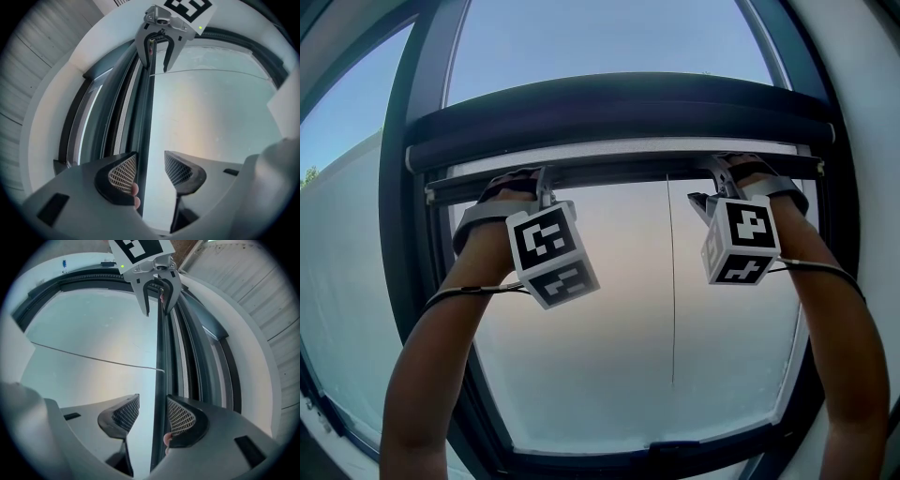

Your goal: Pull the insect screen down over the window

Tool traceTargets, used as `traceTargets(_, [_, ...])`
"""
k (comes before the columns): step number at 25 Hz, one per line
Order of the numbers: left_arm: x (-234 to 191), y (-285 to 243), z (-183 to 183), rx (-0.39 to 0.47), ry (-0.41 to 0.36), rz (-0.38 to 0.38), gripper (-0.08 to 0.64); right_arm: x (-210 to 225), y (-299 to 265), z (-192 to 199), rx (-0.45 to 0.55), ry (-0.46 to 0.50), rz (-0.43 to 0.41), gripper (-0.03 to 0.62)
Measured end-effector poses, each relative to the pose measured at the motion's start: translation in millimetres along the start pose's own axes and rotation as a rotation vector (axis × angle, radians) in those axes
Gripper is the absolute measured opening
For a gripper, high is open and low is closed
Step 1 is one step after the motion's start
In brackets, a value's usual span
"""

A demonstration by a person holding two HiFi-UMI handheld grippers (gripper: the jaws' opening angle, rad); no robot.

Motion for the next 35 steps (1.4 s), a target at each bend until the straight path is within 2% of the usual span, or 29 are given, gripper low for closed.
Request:
traceTargets(6, [24,17,3,0.01,-0.067,0.079,0.186,-25,14,-5,-0.005,0.003,-0.078,0.164])
traceTargets(12, [48,29,6,0.068,-0.053,0.122,0.186,-50,25,-6,-0.016,0.03,-0.121,0.164])
traceTargets(18, [71,42,12,0.129,-0.02,0.15,0.186,-73,34,-12,-0.035,0.007,-0.165,0.166])
traceTargets(21, [79,47,15,0.153,0.013,0.208,0.186,-82,36,-15,-0.042,0.002,-0.196,0.165])
traceTargets(26, [98,60,12,0.18,0.01,0.255,0.186,-104,47,-15,-0.036,-0.014,-0.234,0.164])
traceTargets(35, [121,67,14,0.142,0.003,0.302,0.186,-127,54,-20,-0.021,-0.015,-0.277,0.164])
Point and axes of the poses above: the fingertips, and each gripper's own axes: y backward along the fingers, x to its right, z out of its underside, the point moved 7 cm from there along y, backward along the fingers, and after that the axes turned 3 degrees about -z, right-handed, at the moved point
